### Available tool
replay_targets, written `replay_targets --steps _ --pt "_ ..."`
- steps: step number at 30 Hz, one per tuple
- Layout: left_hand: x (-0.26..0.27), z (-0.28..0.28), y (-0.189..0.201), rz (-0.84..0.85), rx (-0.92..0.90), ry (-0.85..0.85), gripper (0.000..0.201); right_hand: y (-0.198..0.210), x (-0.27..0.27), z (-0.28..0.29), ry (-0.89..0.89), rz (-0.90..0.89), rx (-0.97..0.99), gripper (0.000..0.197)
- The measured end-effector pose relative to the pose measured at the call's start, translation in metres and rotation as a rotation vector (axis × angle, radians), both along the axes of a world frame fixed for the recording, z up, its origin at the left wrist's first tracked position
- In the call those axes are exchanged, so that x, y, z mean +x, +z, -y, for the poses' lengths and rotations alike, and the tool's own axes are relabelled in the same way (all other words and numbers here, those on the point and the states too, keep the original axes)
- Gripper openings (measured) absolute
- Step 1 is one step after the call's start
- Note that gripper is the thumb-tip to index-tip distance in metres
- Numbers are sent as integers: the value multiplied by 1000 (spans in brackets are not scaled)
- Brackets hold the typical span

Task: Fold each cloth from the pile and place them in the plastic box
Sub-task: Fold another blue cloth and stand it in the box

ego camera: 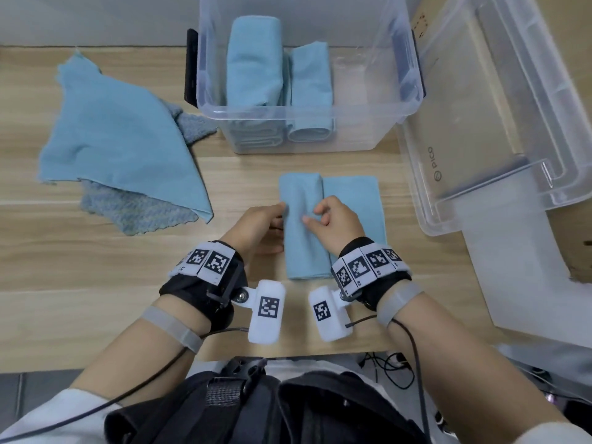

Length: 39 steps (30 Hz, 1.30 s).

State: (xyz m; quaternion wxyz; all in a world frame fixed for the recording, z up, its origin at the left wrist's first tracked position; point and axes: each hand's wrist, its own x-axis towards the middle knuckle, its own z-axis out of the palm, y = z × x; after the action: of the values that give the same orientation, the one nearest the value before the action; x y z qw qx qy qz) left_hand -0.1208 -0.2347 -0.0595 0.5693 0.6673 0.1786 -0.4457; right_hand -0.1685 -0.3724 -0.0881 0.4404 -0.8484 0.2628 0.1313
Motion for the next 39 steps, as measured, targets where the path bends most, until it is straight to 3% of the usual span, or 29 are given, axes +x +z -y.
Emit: replay_targets --steps 3,8,11,14,17,20,24,29,31,34,39 --pt "3 10 9 -54 -102 41 34 8 -2 4 -52 -12 212 30" --pt "4 30 18 -7 -241 -61 28 14 -6 25 -155 -18 502 43" --pt "1 42 15 106 -180 -51 21 12 -13 48 -192 -47 423 29" --pt "-3 46 6 171 -104 -35 18 3 -24 67 -170 -94 260 28" --pt "-7 47 -5 125 -100 -47 24 2 -29 72 -95 -120 92 29" --pt "-10 50 -6 76 -154 -121 14 5 -29 71 -91 -65 38 26" --pt "-9 51 1 51 -230 -158 13 11 -25 61 -19 -34 96 17" --pt "5 35 31 199 -379 -164 49 39 -9 43 -132 140 313 45" --pt "14 27 45 245 -387 -166 48 54 -1 38 -151 187 444 52" --pt "27 17 63 314 -412 -156 42 75 12 29 -79 243 585 47" --pt "46 8 78 413 -426 -65 27 96 37 16 -26 366 581 29"
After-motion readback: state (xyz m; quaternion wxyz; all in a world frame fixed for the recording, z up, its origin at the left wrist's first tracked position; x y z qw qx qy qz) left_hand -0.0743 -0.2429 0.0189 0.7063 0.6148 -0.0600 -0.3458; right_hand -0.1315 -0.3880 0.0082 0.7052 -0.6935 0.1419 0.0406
